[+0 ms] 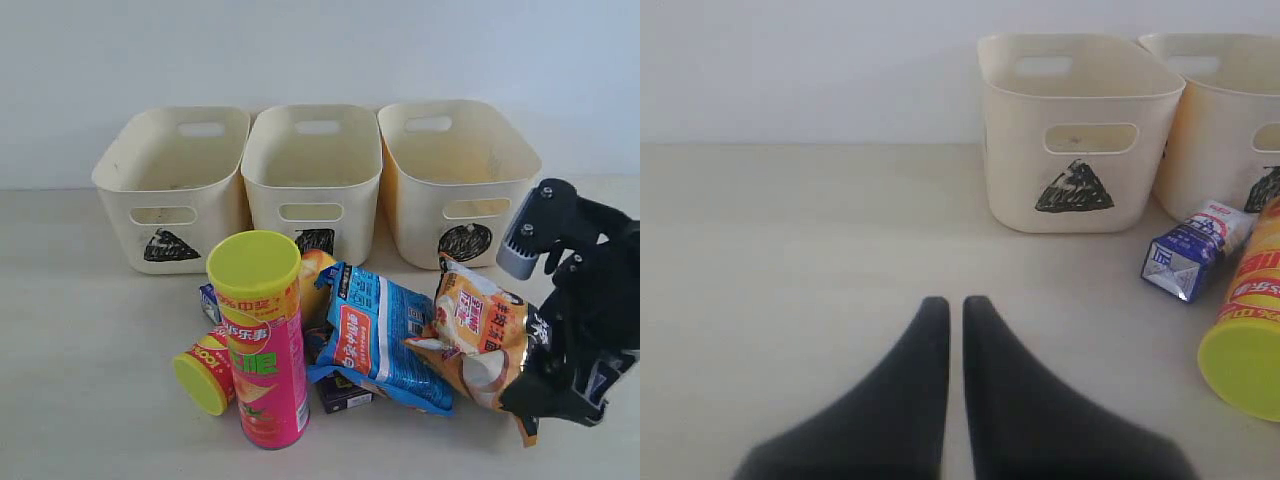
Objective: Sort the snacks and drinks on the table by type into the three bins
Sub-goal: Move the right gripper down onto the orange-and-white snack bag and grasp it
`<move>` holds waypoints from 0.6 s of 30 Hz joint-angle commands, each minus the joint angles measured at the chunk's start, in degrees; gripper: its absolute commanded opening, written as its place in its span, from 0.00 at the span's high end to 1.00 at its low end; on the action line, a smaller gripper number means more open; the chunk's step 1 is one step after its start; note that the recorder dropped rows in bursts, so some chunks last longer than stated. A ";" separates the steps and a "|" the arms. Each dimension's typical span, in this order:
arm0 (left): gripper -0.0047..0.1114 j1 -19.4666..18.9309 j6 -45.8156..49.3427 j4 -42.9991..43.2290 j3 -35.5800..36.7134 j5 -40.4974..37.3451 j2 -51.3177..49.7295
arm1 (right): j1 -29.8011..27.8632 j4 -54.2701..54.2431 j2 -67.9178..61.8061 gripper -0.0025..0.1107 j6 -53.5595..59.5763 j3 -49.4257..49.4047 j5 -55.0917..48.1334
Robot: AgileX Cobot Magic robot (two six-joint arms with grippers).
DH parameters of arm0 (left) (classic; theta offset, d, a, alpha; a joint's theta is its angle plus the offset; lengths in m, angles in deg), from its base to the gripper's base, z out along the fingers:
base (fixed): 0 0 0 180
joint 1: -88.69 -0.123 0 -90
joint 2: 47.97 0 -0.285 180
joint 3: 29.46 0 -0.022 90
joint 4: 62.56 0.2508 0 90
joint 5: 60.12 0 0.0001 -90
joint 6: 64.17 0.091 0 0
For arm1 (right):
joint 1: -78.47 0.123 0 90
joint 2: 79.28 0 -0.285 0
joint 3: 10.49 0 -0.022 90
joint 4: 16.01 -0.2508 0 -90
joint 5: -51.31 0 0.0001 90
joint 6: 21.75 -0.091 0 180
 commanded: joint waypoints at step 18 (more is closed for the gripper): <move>0.92 -0.15 0.01 0.05 -0.23 0.46 0.20 | 15.58 39.04 -11.12 0.20 -38.84 0.06 14.06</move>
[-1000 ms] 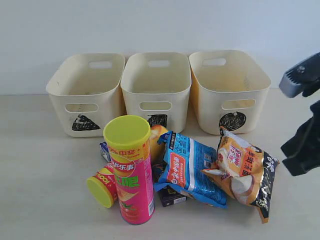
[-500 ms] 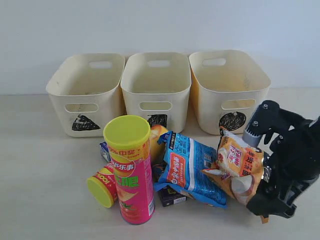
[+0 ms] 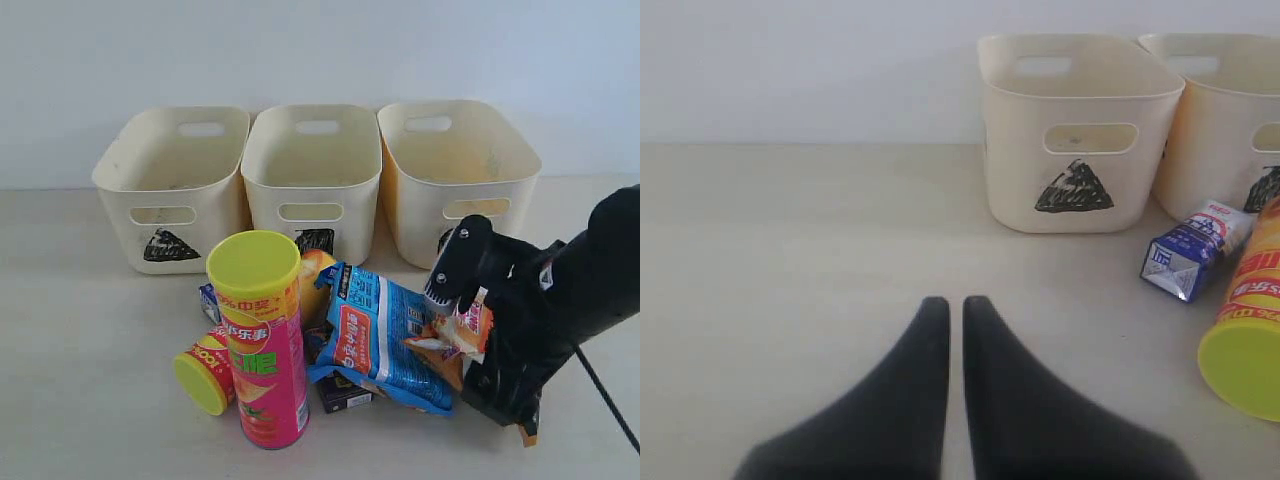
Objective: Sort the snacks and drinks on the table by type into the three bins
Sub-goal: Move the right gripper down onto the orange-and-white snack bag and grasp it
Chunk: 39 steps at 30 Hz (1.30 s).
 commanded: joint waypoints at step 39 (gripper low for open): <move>0.92 -0.15 0.01 0.05 -0.23 0.39 0.20 | 2.68 56.34 -13.42 0.28 -47.79 -0.26 9.56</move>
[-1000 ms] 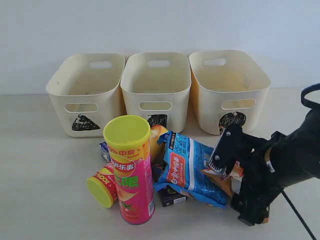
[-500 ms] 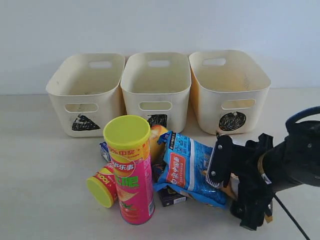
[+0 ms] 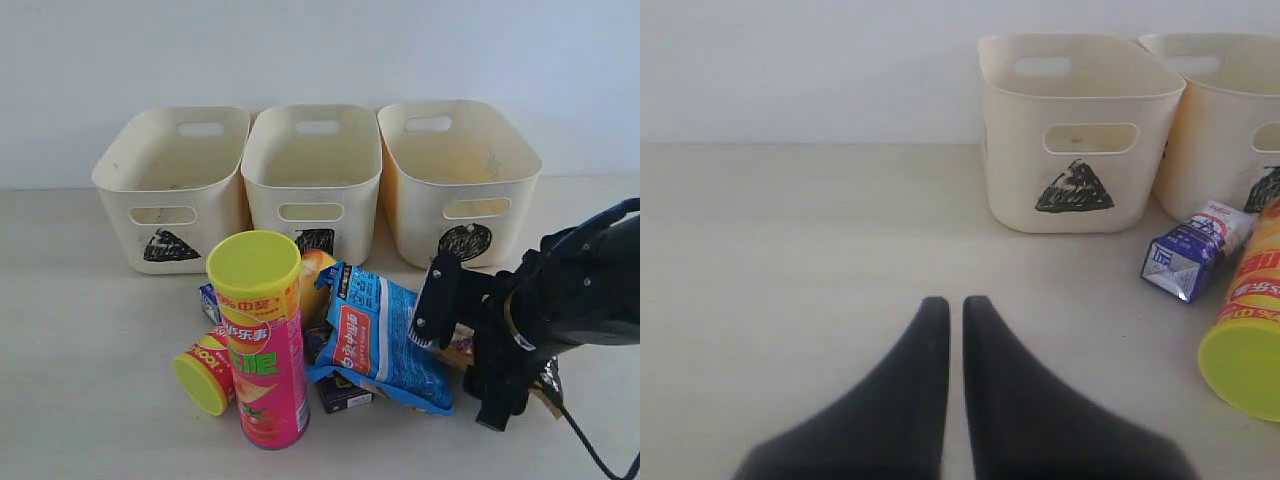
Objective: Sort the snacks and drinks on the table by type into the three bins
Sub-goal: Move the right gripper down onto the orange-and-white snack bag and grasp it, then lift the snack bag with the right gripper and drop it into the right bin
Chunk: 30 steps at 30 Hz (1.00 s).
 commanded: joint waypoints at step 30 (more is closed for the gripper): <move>0.92 -0.15 0.01 0.05 -0.23 0.51 0.20 | 0.01 -5.22 15.28 0.98 4.22 0.23 -9.01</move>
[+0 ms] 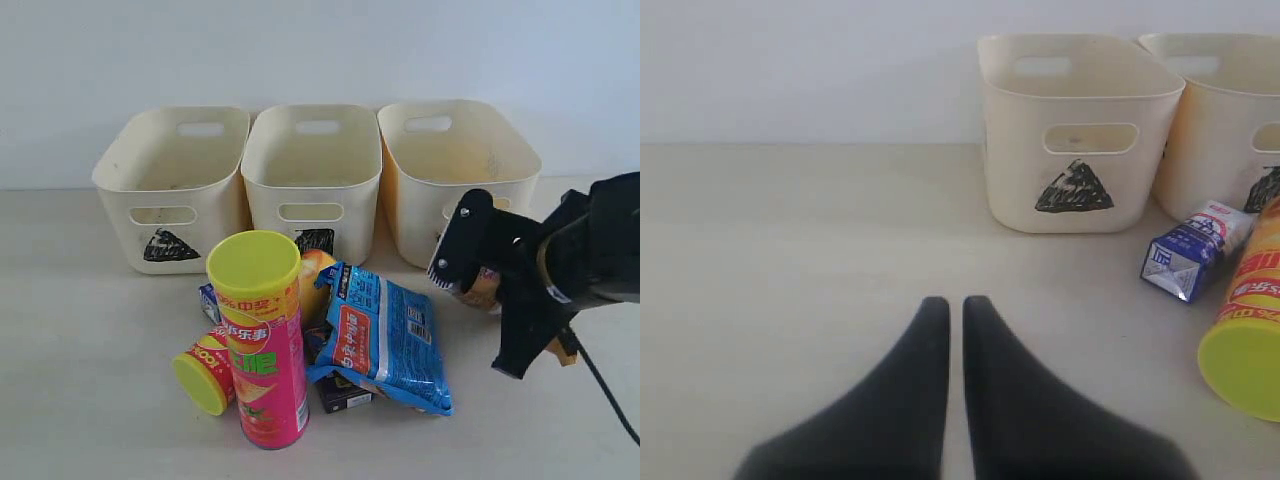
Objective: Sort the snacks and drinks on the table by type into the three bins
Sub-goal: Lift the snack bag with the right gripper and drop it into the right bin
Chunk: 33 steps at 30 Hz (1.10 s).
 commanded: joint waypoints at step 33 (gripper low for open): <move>0.92 -0.15 0.01 0.05 -0.23 0.47 0.20 | -0.17 -13.98 18.29 0.98 10.36 10.34 6.87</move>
